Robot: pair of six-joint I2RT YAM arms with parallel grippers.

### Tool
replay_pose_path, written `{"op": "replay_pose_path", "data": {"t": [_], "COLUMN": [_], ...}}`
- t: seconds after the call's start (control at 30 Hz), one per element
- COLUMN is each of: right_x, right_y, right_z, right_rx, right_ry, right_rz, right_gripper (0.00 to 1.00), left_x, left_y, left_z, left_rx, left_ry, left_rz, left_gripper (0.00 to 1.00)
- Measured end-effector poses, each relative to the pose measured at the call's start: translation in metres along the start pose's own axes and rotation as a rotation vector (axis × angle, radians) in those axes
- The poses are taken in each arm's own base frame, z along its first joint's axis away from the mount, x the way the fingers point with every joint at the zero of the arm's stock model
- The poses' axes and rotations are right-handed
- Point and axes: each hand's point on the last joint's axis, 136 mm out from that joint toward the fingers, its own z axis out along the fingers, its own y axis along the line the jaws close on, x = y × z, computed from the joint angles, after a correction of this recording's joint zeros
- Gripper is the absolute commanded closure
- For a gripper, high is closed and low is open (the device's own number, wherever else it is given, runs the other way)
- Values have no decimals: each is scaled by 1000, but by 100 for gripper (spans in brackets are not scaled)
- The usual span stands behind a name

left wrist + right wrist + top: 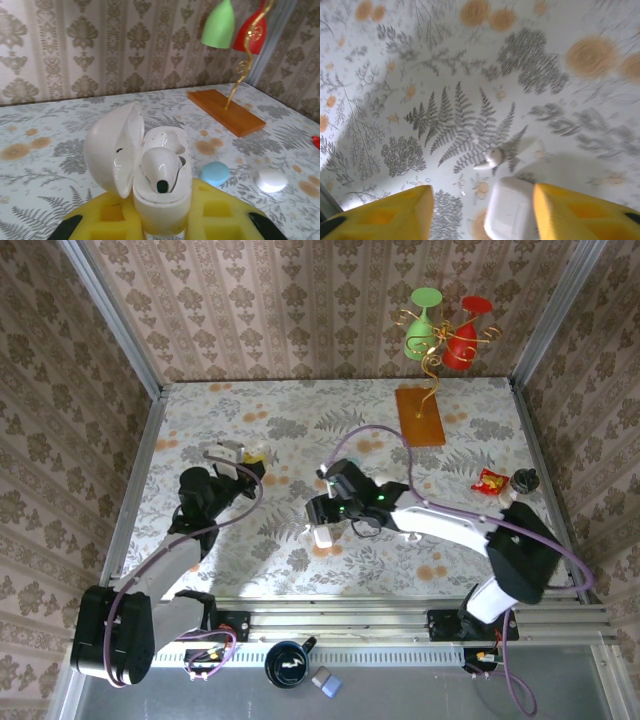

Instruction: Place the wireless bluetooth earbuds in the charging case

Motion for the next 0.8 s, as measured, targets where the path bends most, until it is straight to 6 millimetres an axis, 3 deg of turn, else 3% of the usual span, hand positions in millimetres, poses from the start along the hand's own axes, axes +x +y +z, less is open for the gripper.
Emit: {"op": "replay_pose_path", "data": {"t": [0.2,0.3,0.47,0.8], "right_x": [23,35,56,73], "right_y": [36,43,36,6], "right_z": [45,62,78,72], "right_rx": [-45,-48,-12,109], "right_ry": [145,211,298,375], "right_rz": [21,40,75,117], "right_gripper": [50,49,49,50], "left_x": [-1,-2,-6,-8], "left_y": [10,10,9,8], "left_z": [-2,-2,-4,-5], "left_rx": [-36,-37,-35,-34], "left_ry": [-6,-7,-19,-25], "left_rz": [-20,-21,-16,-13], "left_gripper": [97,97,97,97]}}
